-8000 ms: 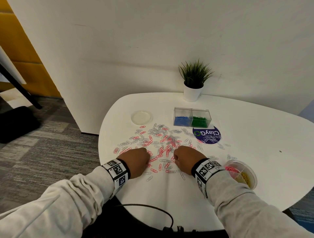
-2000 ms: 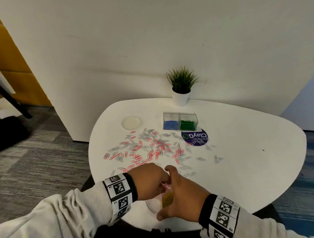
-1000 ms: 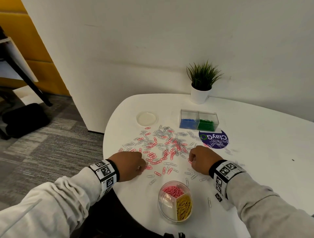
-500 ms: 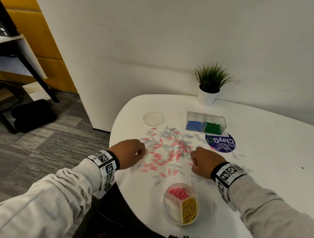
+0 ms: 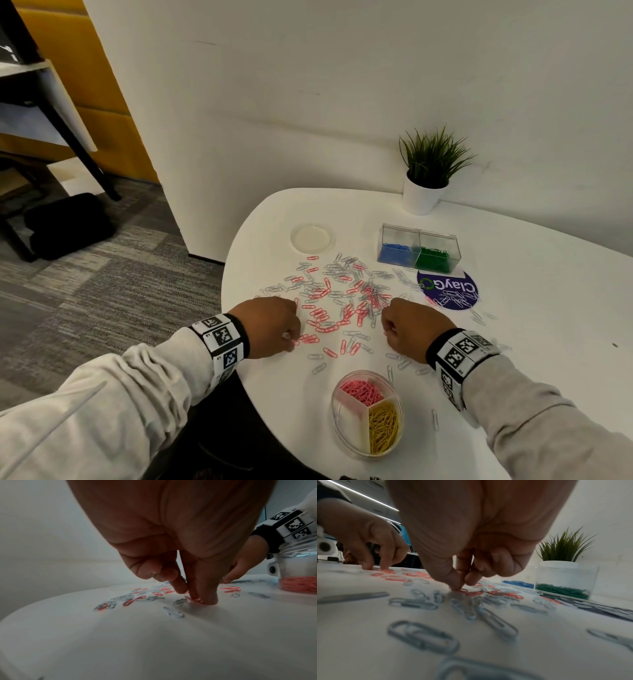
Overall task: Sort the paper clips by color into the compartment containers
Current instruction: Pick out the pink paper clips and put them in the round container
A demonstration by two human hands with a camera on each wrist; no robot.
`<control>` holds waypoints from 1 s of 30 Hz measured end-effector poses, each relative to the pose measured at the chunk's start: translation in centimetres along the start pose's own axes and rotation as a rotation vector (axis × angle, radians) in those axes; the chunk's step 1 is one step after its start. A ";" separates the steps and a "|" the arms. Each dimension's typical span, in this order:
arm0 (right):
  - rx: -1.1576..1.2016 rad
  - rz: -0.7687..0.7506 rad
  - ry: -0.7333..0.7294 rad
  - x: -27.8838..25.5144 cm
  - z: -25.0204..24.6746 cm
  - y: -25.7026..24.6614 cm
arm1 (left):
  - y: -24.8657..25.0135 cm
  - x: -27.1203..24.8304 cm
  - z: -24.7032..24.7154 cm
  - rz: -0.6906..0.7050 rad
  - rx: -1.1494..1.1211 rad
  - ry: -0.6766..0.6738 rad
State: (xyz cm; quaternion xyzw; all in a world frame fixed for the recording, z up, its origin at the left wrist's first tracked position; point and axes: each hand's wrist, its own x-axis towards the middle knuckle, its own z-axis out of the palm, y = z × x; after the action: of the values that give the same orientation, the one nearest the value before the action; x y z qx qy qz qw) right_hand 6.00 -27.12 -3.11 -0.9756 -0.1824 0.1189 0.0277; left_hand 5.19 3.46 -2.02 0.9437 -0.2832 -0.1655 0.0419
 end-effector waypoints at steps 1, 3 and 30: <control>-0.001 0.003 0.000 0.0 0.0 0.0 | 0.0 -0.1 0.1 0.008 -0.011 0.001; 0.010 0.017 -0.003 0.1 -0.2 -0.1 | 0.0 -0.2 0.2 0.028 -0.024 -0.002; 0.875 0.104 -0.127 0.6 -3.7 -3.0 | -1.6 -0.8 -1.5 -0.240 -1.680 0.134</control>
State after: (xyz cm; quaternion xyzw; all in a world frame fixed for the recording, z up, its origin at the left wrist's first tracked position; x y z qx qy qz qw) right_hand 6.42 -24.12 0.65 -0.8708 -0.0668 0.2459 0.4205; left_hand 5.92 5.19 -0.67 0.6309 0.0388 -0.2679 0.7271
